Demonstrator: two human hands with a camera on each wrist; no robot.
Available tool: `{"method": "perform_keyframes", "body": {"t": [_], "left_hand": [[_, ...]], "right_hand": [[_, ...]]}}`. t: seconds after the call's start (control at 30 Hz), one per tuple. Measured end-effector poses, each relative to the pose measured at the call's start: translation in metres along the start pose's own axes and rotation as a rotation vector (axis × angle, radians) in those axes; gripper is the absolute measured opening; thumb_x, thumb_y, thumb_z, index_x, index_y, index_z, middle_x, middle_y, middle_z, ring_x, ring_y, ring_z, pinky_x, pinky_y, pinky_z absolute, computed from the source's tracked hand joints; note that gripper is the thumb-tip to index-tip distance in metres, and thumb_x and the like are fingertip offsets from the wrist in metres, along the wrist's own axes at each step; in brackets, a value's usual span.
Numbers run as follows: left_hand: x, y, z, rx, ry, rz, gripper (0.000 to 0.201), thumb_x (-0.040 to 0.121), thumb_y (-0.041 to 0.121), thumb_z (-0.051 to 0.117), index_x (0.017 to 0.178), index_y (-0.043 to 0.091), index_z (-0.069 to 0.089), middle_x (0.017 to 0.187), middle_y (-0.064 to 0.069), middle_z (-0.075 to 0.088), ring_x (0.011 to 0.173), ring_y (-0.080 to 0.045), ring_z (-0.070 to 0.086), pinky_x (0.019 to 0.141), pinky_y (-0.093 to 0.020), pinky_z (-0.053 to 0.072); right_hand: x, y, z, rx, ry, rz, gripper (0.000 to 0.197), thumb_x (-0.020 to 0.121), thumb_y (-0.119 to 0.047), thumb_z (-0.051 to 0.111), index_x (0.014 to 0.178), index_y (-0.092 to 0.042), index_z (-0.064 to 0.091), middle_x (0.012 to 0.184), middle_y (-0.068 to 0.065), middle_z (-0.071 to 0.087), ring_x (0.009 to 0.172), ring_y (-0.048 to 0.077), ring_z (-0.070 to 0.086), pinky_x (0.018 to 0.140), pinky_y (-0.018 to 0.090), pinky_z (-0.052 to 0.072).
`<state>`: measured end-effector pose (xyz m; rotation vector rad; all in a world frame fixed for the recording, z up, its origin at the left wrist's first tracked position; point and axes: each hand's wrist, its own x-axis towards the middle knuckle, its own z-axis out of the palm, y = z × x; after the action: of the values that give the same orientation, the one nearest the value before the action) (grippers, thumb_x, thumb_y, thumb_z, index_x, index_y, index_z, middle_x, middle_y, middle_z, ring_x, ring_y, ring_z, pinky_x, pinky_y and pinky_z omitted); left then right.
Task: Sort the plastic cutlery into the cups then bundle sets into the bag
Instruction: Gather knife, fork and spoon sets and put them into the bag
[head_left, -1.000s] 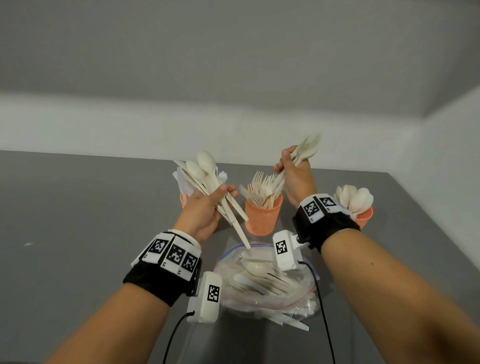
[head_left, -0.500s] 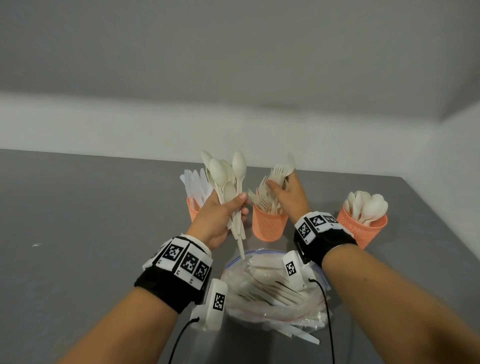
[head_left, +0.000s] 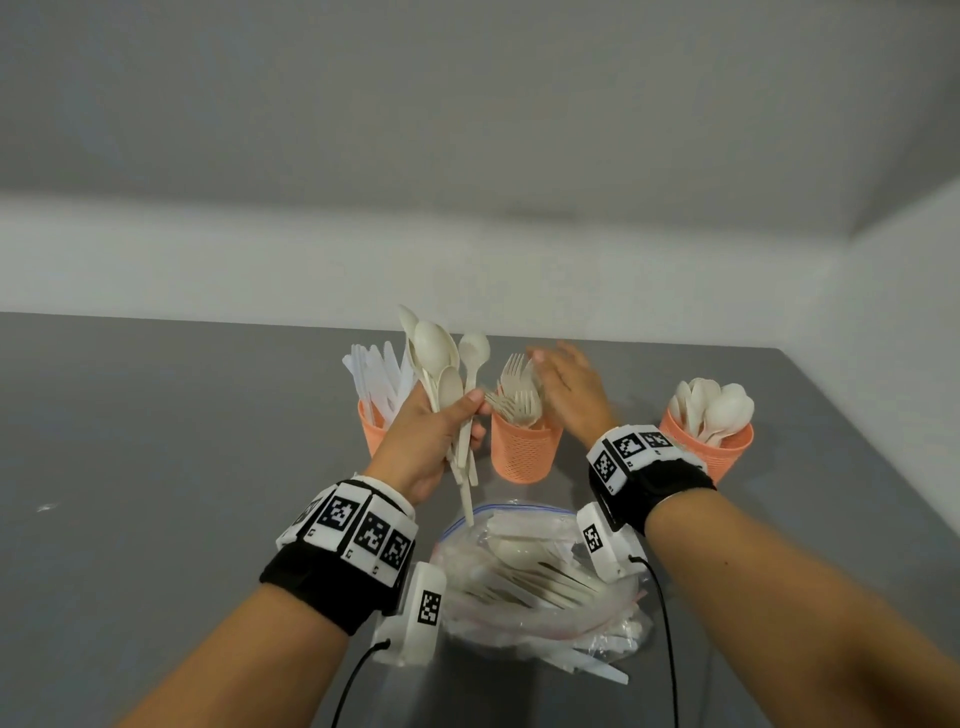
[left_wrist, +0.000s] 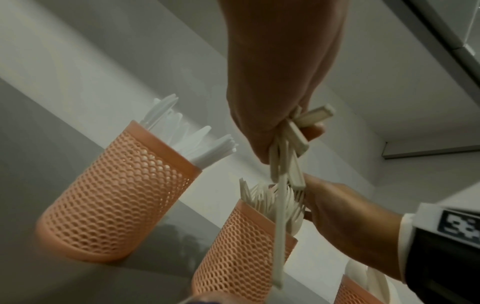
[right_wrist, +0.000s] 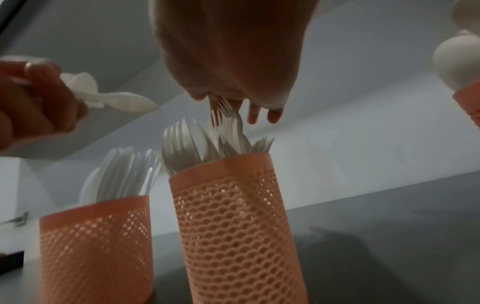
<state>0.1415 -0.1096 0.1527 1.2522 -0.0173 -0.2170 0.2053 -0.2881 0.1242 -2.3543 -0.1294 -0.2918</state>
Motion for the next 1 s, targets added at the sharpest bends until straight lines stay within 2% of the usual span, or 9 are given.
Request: {"method": "perform_keyframes", "body": {"t": [0.1, 0.17, 0.27, 0.37, 0.47, 0.6, 0.77, 0.9, 1.0], "left_hand": [[0.001, -0.001, 0.0, 0.012, -0.044, -0.004, 0.009, 0.092, 0.008, 0.052, 0.088, 0.016, 0.051, 0.07, -0.004, 0.054, 0.045, -0.007, 0.05, 0.043, -0.018, 0.045], [0.004, -0.002, -0.001, 0.022, -0.073, 0.004, 0.009, 0.091, 0.006, 0.053, 0.092, 0.014, 0.054, 0.071, -0.004, 0.057, 0.049, -0.006, 0.054, 0.048, -0.018, 0.048], [0.008, -0.003, -0.002, 0.006, -0.114, 0.017, 0.012, 0.089, 0.003, 0.055, 0.096, 0.011, 0.061, 0.073, -0.002, 0.064, 0.059, -0.008, 0.06, 0.058, -0.019, 0.051], [0.012, -0.002, 0.003, 0.017, -0.152, 0.033, 0.009, 0.088, 0.004, 0.056, 0.092, 0.009, 0.063, 0.077, -0.004, 0.068, 0.064, -0.009, 0.064, 0.064, -0.021, 0.054], [0.011, -0.002, 0.01, 0.1, -0.205, 0.055, 0.007, 0.089, 0.01, 0.057, 0.091, 0.008, 0.063, 0.069, -0.003, 0.07, 0.06, -0.011, 0.066, 0.061, -0.023, 0.056], [0.011, -0.002, 0.017, 0.201, -0.239, 0.079, 0.013, 0.086, 0.02, 0.062, 0.089, 0.008, 0.066, 0.067, -0.009, 0.068, 0.06, -0.021, 0.064, 0.067, -0.033, 0.056], [0.012, -0.002, 0.048, 0.533, -0.213, 0.154, 0.023, 0.09, 0.023, 0.057, 0.091, 0.002, 0.067, 0.059, -0.007, 0.063, 0.052, -0.012, 0.062, 0.061, -0.03, 0.054], [0.008, 0.001, 0.081, 0.495, -0.404, 0.137, 0.018, 0.087, 0.013, 0.055, 0.102, 0.005, 0.062, 0.085, -0.024, 0.067, 0.076, -0.029, 0.068, 0.069, -0.036, 0.058], [0.006, -0.002, 0.107, 0.32, -0.564, 0.019, 0.025, 0.092, 0.004, 0.05, 0.117, 0.007, 0.055, 0.09, -0.013, 0.066, 0.078, -0.017, 0.067, 0.068, -0.025, 0.056]], "right_hand": [[-0.004, -0.003, 0.0, -0.214, -0.105, 0.016, 0.044, 0.101, -0.035, 0.023, 0.139, -0.022, 0.041, 0.155, -0.002, 0.026, 0.146, 0.019, 0.008, 0.116, 0.043, 0.006], [-0.005, -0.01, -0.003, -0.216, -0.01, -0.016, 0.044, 0.1, -0.033, 0.03, 0.142, -0.02, 0.035, 0.155, 0.003, 0.023, 0.145, 0.022, 0.011, 0.116, 0.042, 0.01], [-0.011, -0.035, -0.012, 0.057, 0.202, -0.07, 0.037, 0.096, -0.031, 0.046, 0.128, -0.014, 0.051, 0.13, 0.008, 0.049, 0.122, 0.019, 0.044, 0.105, 0.032, 0.034], [-0.024, -0.069, -0.02, 0.4, 0.043, 0.029, 0.032, 0.087, -0.038, 0.059, 0.105, -0.012, 0.061, 0.095, 0.007, 0.064, 0.084, 0.014, 0.06, 0.075, 0.026, 0.048], [-0.034, -0.086, -0.021, 0.495, -0.04, 0.095, 0.027, 0.089, -0.025, 0.059, 0.105, -0.004, 0.057, 0.081, 0.011, 0.062, 0.067, 0.015, 0.058, 0.059, 0.023, 0.048], [-0.05, -0.089, -0.031, 0.666, -0.078, 0.189, 0.028, 0.094, -0.031, 0.048, 0.114, -0.011, 0.053, 0.095, 0.016, 0.059, 0.078, 0.027, 0.055, 0.072, 0.036, 0.048], [-0.069, -0.074, -0.039, 0.769, -0.231, 0.245, 0.015, 0.086, -0.019, 0.062, 0.098, -0.011, 0.056, 0.078, 0.012, 0.063, 0.06, 0.023, 0.057, 0.057, 0.031, 0.049], [-0.074, -0.052, -0.065, 0.931, -0.169, 0.302, 0.003, 0.087, -0.013, 0.06, 0.087, -0.012, 0.062, 0.087, 0.009, 0.066, 0.074, 0.013, 0.065, 0.065, 0.026, 0.056], [-0.074, -0.028, -0.087, 0.968, -0.088, 0.304, 0.027, 0.087, -0.015, 0.062, 0.109, 0.001, 0.062, 0.092, 0.011, 0.069, 0.076, 0.013, 0.068, 0.061, 0.024, 0.057]]}}
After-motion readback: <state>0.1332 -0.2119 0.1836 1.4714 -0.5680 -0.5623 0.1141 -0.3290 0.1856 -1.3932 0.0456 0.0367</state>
